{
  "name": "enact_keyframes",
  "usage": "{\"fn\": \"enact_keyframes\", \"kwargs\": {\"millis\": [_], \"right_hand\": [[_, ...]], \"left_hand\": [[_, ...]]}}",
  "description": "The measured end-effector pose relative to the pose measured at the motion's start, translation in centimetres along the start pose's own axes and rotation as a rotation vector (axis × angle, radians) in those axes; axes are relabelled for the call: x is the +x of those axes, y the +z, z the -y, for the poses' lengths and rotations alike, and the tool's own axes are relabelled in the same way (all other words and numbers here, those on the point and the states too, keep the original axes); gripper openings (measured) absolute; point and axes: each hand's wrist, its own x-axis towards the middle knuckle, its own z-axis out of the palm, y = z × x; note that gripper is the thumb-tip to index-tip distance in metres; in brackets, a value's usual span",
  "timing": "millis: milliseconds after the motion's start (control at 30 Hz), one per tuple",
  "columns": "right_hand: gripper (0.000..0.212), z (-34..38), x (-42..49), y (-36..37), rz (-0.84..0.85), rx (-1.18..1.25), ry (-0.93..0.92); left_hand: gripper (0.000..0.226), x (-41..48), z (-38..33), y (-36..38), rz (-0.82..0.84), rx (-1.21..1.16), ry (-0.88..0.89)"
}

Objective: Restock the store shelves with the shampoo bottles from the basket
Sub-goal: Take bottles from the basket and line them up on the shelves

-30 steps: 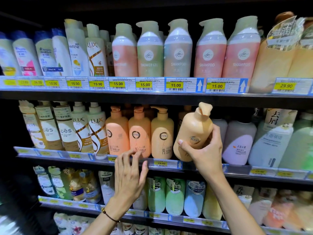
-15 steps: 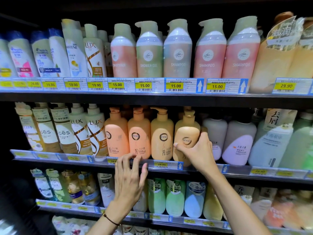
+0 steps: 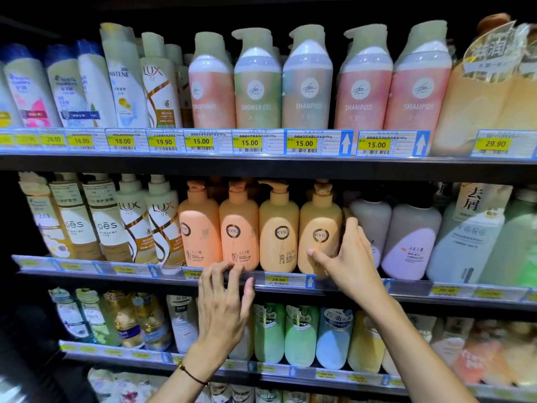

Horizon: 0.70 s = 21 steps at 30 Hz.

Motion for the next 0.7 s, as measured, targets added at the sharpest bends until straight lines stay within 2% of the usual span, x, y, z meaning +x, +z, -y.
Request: {"fn": "enact_keyframes", "kwargs": {"millis": [167,433,600,700], "right_hand": [[0.057,0.3,0.4,0.0,0.027,-0.018,0.046],[0.06,1.0,0.3,-0.8,0.07,-0.031,0.014],[0.058,2.3,1.5,-1.8,0.113,-0.097,-0.009],[0.056,2.7,1.7,-2.2,0.133,-0.13,-0.014]], "left_hand": [[0.034,0.0,0.0,0.0,0.001,-0.005,0.002],[0.036,2.1,-1.9,-2.0,-0.031,-0.084,-0.034],[0.047,8.5,-5.1,-4.1,-0.108,-0.109,0.066],[0.058,11.5,-6.9,-4.4,-0.062,0.029,0.126]]}}
